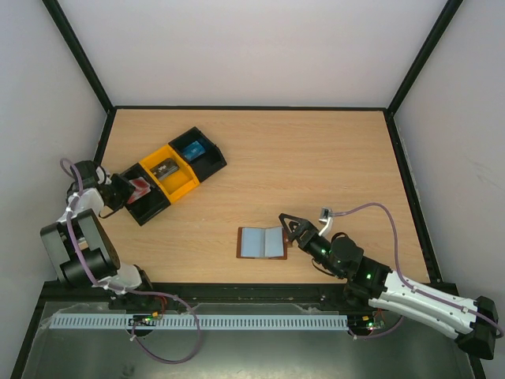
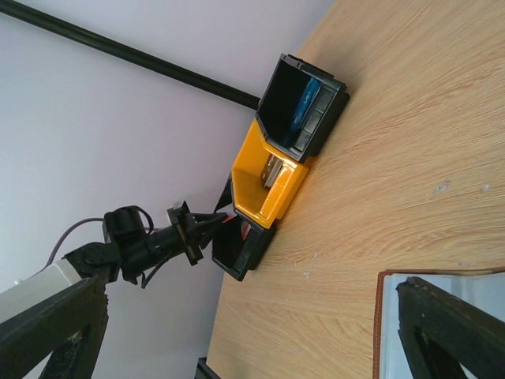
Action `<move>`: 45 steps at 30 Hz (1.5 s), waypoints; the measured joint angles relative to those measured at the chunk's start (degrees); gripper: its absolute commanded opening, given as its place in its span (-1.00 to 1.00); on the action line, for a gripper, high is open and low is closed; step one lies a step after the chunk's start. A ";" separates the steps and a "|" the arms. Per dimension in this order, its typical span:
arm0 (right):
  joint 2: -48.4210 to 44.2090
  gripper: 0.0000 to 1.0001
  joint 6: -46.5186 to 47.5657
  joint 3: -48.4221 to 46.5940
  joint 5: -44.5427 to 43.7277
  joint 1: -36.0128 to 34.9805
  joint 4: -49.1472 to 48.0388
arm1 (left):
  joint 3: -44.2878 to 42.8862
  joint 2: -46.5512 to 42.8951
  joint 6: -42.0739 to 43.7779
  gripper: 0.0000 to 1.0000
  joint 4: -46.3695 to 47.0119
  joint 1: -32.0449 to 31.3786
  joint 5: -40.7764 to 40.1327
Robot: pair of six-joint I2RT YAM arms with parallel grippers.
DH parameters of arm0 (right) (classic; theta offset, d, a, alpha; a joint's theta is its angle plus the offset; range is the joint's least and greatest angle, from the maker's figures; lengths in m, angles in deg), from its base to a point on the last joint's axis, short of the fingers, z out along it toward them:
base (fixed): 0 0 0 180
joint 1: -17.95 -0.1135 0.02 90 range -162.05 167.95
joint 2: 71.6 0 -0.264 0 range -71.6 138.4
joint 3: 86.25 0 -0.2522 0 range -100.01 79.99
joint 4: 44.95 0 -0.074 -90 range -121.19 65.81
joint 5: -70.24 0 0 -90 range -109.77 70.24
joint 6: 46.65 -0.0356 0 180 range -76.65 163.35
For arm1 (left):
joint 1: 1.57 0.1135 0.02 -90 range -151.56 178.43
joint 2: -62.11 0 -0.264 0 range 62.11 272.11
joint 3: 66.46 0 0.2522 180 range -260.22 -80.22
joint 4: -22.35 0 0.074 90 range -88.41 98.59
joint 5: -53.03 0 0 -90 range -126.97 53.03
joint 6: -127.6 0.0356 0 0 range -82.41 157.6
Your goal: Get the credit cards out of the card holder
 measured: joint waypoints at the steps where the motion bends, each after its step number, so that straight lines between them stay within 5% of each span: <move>1: 0.02 0.95 0.00 0.00 -0.09 0.00 0.04 | 0.00 0.26 0.00 -0.84 0.20 0.00 -0.07; 20: 0.00 0.95 0.70 0.00 -0.42 0.00 1.05 | -1.97 0.87 -0.07 -0.61 0.61 -0.61 -5.42; 35: 0.00 0.95 1.33 0.00 -0.20 0.00 2.34 | -3.80 -2.58 -2.29 0.00 -0.33 -0.63 -9.25; 45: 4.46 0.95 1.51 -0.74 1.75 0.00 4.37 | -3.80 -6.78 -3.28 0.18 -0.07 -5.22 -0.11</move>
